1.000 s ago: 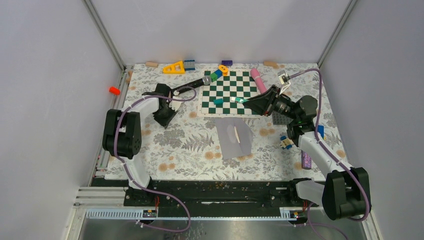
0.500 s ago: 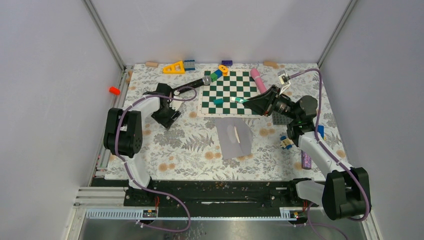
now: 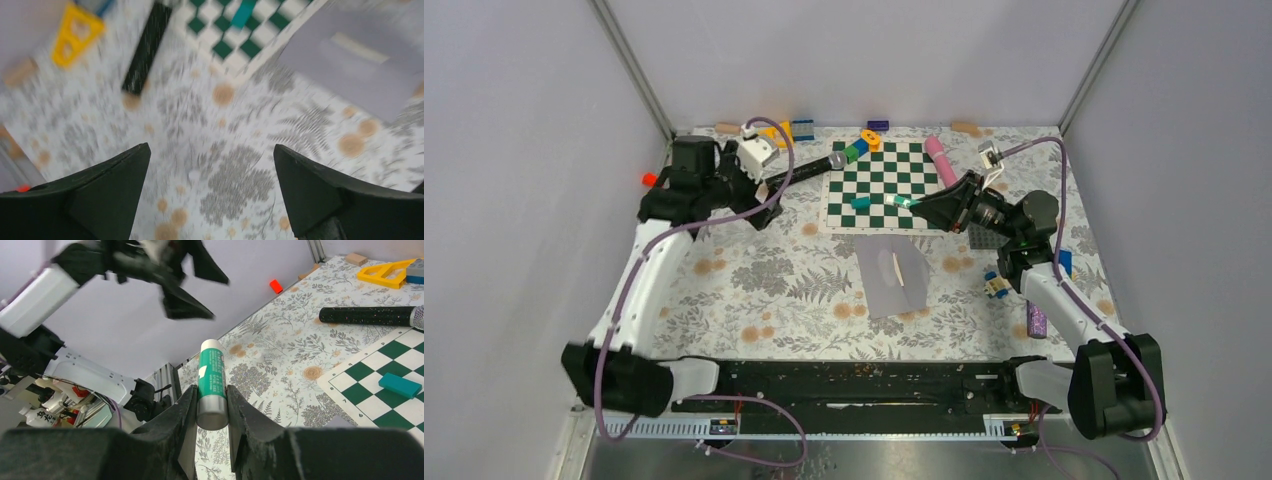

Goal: Place the letter into the envelope and seal it
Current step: Place the solid glue cap at the center of the board, then unscrew the solid glue.

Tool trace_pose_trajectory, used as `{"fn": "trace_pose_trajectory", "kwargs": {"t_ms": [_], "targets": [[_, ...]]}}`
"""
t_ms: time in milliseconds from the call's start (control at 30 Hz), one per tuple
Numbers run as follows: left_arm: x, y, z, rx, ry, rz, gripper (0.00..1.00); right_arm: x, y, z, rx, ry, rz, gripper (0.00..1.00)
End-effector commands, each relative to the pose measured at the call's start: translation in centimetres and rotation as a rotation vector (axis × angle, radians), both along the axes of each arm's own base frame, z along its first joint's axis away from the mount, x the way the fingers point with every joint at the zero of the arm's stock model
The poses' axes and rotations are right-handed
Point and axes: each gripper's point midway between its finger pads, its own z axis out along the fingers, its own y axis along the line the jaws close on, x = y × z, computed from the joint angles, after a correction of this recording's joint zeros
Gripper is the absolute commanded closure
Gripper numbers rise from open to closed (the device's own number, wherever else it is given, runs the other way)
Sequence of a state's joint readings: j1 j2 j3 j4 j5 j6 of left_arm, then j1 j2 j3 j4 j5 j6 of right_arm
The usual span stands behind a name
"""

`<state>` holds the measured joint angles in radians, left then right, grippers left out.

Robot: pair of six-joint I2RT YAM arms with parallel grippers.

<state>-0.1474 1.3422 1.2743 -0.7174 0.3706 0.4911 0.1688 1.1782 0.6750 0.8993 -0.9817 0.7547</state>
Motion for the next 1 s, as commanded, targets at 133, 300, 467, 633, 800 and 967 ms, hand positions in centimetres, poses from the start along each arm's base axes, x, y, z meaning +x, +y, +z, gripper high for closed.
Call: {"fn": "trace_pose_trajectory", "kwargs": {"t_ms": [133,300,467,633,800,967], "targets": [[-7.3,-11.2,11.0,-0.405,-0.111,-0.492,0.01,-2.2,0.8,-0.6,-0.031,-0.024,0.168,0.97],[-9.8,-16.2,10.7,-0.401,-0.072,-0.639,0.01,-4.4,1.7,-0.8,-0.025,0.003,0.310,0.97],[-11.2,-19.9,10.0,-0.400,-0.019,-0.734,0.01,-6.0,2.6,-1.9,-0.039,0.016,0.396,0.97],[-13.4,-22.2,9.6,-0.428,0.051,-0.823,0.01,-6.7,3.5,-3.4,-0.066,0.019,0.441,0.97],[-14.5,-23.3,8.9,-0.430,0.099,-0.855,0.03,-7.0,3.9,-4.0,-0.077,0.011,0.466,0.97],[-14.9,-24.1,7.7,-0.407,0.146,-0.864,0.13,-7.3,4.1,-4.2,-0.081,0.006,0.480,0.97]]}}
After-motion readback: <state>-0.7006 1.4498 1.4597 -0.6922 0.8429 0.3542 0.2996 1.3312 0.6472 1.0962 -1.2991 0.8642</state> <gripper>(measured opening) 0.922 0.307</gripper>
